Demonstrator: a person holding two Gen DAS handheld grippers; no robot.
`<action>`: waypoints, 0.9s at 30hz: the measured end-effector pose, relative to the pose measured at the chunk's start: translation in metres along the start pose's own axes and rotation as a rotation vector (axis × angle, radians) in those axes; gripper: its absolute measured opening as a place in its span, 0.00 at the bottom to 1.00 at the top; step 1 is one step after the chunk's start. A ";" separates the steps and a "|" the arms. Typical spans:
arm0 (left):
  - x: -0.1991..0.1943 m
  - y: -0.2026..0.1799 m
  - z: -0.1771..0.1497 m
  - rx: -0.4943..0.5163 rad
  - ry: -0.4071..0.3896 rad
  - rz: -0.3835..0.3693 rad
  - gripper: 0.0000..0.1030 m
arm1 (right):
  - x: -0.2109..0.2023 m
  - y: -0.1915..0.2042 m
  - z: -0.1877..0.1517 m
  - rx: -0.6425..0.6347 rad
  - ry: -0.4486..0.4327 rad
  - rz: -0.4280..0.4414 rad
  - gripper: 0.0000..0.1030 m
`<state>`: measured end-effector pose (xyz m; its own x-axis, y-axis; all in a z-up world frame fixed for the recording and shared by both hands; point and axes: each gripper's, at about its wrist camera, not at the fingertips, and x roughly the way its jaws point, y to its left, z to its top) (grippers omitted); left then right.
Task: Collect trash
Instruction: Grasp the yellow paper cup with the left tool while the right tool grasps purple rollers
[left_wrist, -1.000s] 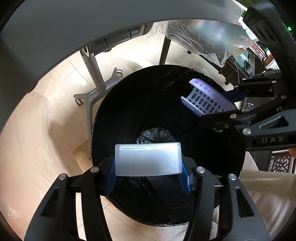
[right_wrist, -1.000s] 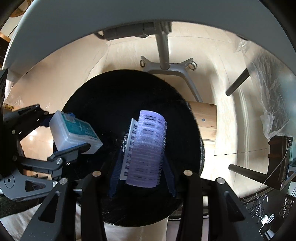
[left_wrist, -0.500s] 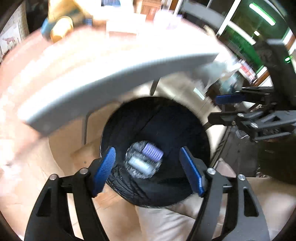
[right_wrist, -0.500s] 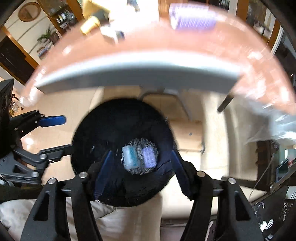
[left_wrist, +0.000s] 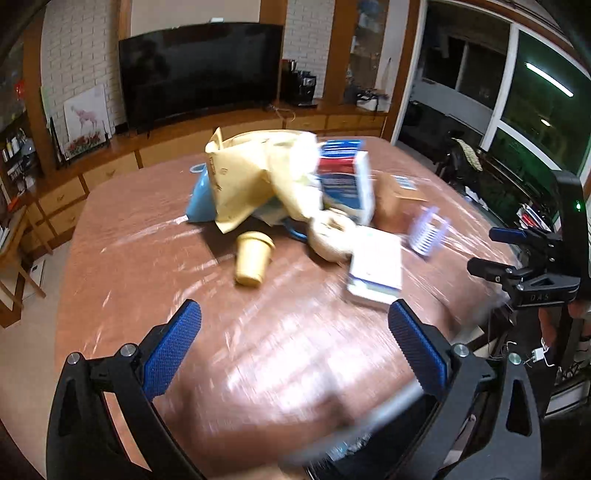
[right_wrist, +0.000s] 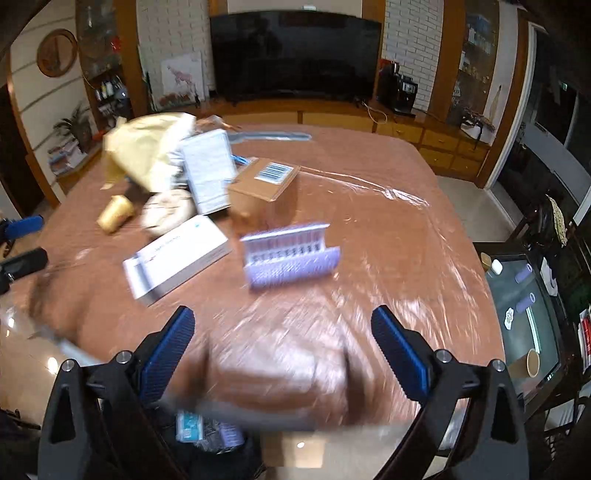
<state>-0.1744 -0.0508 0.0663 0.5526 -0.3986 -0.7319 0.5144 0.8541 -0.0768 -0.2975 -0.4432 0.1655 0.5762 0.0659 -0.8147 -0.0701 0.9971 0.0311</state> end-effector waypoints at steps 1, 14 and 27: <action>0.007 0.001 0.003 0.002 0.008 0.009 0.98 | 0.008 -0.005 0.002 0.003 0.007 0.011 0.92; 0.079 0.018 0.020 0.016 0.118 0.052 0.78 | 0.072 -0.026 0.034 -0.009 0.080 0.082 0.92; 0.088 0.028 0.023 0.002 0.129 0.004 0.37 | 0.080 -0.020 0.043 -0.037 0.076 0.098 0.69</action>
<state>-0.0962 -0.0702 0.0151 0.4659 -0.3484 -0.8134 0.5135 0.8550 -0.0721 -0.2149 -0.4562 0.1245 0.5022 0.1586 -0.8501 -0.1543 0.9837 0.0923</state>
